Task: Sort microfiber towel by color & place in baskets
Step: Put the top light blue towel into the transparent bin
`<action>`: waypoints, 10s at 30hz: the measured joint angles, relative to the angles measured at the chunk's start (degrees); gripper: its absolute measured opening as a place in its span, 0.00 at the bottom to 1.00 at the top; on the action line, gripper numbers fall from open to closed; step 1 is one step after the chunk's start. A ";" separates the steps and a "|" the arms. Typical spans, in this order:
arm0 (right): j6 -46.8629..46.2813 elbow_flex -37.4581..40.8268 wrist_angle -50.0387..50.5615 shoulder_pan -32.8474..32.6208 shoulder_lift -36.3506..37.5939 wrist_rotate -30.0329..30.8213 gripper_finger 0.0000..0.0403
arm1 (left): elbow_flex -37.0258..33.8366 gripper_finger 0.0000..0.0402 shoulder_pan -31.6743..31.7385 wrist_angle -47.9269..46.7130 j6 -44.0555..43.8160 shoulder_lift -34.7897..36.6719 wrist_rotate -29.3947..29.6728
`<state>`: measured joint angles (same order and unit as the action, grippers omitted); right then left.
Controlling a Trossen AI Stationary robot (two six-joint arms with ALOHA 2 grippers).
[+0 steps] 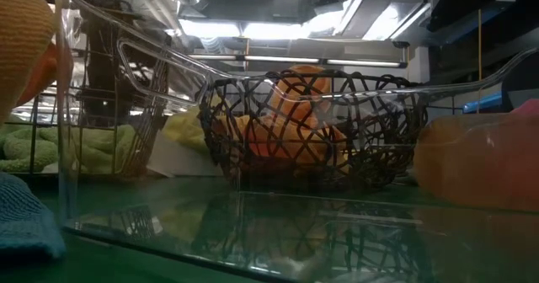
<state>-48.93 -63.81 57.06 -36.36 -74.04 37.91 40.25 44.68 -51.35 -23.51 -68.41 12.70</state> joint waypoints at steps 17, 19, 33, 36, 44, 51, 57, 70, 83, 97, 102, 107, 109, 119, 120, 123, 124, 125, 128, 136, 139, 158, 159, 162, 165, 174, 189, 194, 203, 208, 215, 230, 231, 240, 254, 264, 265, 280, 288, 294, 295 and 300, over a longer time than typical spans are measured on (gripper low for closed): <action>0.00 0.00 0.02 0.01 0.00 0.00 0.50 | 0.00 0.35 3.72 5.81 0.09 -9.24 -6.84; 0.00 0.00 0.02 0.01 0.00 0.00 0.50 | 0.00 0.35 3.99 5.81 0.09 -9.59 -8.42; -0.01 0.00 0.02 0.01 0.01 0.00 0.50 | 0.00 0.35 6.43 5.53 0.00 -9.63 -17.37; -0.02 0.00 0.02 0.00 0.00 0.00 0.50 | 0.00 0.31 6.43 5.53 0.00 -9.63 -19.06; 0.00 0.00 0.02 0.00 0.00 0.00 0.50 | 0.00 0.04 6.43 5.53 0.04 -9.63 -21.18; -0.02 0.00 0.02 0.01 0.00 0.00 0.50 | 0.00 0.01 6.43 5.55 1.31 -9.59 -25.84; -0.02 0.00 0.02 0.00 0.00 0.00 0.50 | 0.00 0.00 6.43 5.59 1.63 -9.58 -28.58; -0.02 0.00 0.00 0.02 0.00 0.00 0.50 | 0.00 0.00 8.40 5.55 3.08 -1.76 -33.23; -0.02 0.00 0.00 0.00 0.00 0.00 0.50 | 0.00 0.00 8.71 7.64 2.87 3.67 -38.13; 0.07 0.00 -0.20 0.01 0.00 3.57 0.50 | 0.00 0.00 8.71 34.53 -6.63 18.62 -42.41; 3.21 0.00 -1.73 0.16 0.00 7.17 0.50 | 0.00 0.00 8.25 53.10 -13.92 21.39 -43.99; 9.81 0.01 -8.61 3.55 0.00 7.88 0.50 | 0.00 0.00 6.66 74.47 -18.83 21.72 -43.70; 13.66 0.00 -12.05 5.66 0.00 7.61 0.50 | 0.00 0.00 5.78 82.18 -20.42 21.60 -42.46; 35.72 0.00 -34.52 17.47 0.00 5.60 0.50 | 0.00 0.00 -0.56 95.25 -21.05 21.54 -37.88; 38.15 0.00 -37.27 18.75 0.00 4.18 0.50 | 0.00 0.00 -1.32 95.23 -20.53 21.51 -37.87; 44.84 0.00 -45.24 22.64 -0.01 -2.23 0.50 | 0.00 0.00 -3.75 94.99 -19.22 21.40 -37.89; 46.93 0.00 -48.04 23.93 -0.16 -4.97 0.50 | 0.00 0.00 -4.55 95.03 -18.79 21.24 -37.87; 48.75 0.00 -50.83 25.30 -0.38 -7.81 0.50 | 0.00 0.00 -5.37 94.99 -18.22 21.15 -37.85; 53.52 0.00 -59.21 29.21 -1.67 -15.85 0.50 | 0.00 0.00 -7.54 94.84 -16.40 20.65 -37.80; 59.10 0.00 -81.50 38.23 -9.78 -30.06 0.50 | 0.00 0.00 -11.22 94.72 -11.90 17.45 -37.32; 60.10 0.00 -88.66 40.67 -13.47 -31.50 0.50 | 0.00 0.00 -12.20 94.66 -11.86 15.86 -37.30; 59.51 0.00 -101.17 46.45 -24.19 -42.64 0.50 | 0.00 0.00 -20.19 94.73 -4.58 5.16 -37.28; 59.39 0.00 -101.12 46.45 -24.22 -44.02 0.50 | 0.00 0.00 -20.60 94.73 -3.96 4.45 -37.13; 56.55 0.00 -101.18 46.45 -24.22 -47.09 0.50 | 0.00 0.00 -21.83 94.73 -1.90 2.43 -35.87; 54.83 0.00 -101.15 46.47 -24.22 -48.05 0.50 | 0.00 0.00 -22.77 94.75 0.31 0.47 -34.98; 52.09 0.00 -100.02 46.47 -24.22 -48.09 0.44 | 0.00 0.00 -25.04 95.23 5.70 -1.77 -32.87; 51.93 0.06 -94.11 46.51 -16.63 -51.04 0.01 | 0.09 0.14 -25.98 95.88 5.86 -1.53 -17.91; 50.19 0.04 -90.42 46.45 -10.82 -51.12 0.01 | 0.07 0.20 -25.80 95.77 7.50 -1.52 -12.74; 48.71 0.04 -90.08 46.47 -0.42 -54.12 0.01 | 0.07 0.20 -25.80 95.56 10.70 -1.54 -13.33; 42.14 0.02 -90.44 46.39 4.24 -60.87 0.01 | 0.07 0.19 -25.80 95.45 10.69 -1.54 -13.39; 34.49 0.02 -93.34 41.29 6.97 -67.30 0.01 | 0.04 0.19 -25.80 92.67 10.69 -1.54 -13.44; 32.63 -3.44 -99.07 24.96 6.90 -68.04 0.01 | -0.02 0.19 -25.80 89.34 10.69 -1.54 -13.44; 32.65 -3.97 -99.05 23.89 6.75 -68.02 0.01 | -0.02 0.19 -25.79 89.35 10.69 -1.54 -13.44; 35.67 -5.22 -98.70 16.82 4.34 -65.53 0.01 | -0.02 0.19 -25.80 89.29 10.69 -1.54 -13.44; 37.46 -5.22 -98.57 15.02 -3.10 -61.27 0.01 | -0.02 0.19 -25.80 88.96 10.67 -1.54 -13.42; 37.46 -5.20 -95.89 15.02 -8.71 -60.54 0.01 | -0.02 0.19 -25.80 87.46 10.67 -1.54 -13.43; 37.45 -5.20 -95.39 15.02 -9.13 -60.54 0.01 | -0.02 0.19 -25.80 87.31 10.67 -1.54 -13.42; 37.22 -5.20 -81.34 15.02 -14.33 -60.88 0.01 | 0.00 0.19 -25.80 86.28 10.67 -1.52 -13.44; 37.42 -5.20 -69.48 15.02 -14.40 -55.08 0.01 | -0.01 0.19 -25.80 86.29 10.67 -1.52 -13.43; 37.40 -5.20 -56.40 15.02 -14.40 -49.24 0.01 | 0.00 0.19 -25.80 86.31 10.67 -1.52 -13.42; 37.42 -5.20 -54.20 15.02 -14.40 -48.78 0.01 | 0.00 0.19 -25.80 86.31 10.67 -1.52 -13.44; 37.29 -5.18 -44.44 15.02 -14.40 -48.96 0.01 | 0.00 0.19 -25.80 86.31 10.67 -1.52 -13.44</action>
<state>-11.63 -69.00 12.61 -21.34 -88.44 -11.05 40.25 18.87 34.96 -12.84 -69.93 -0.73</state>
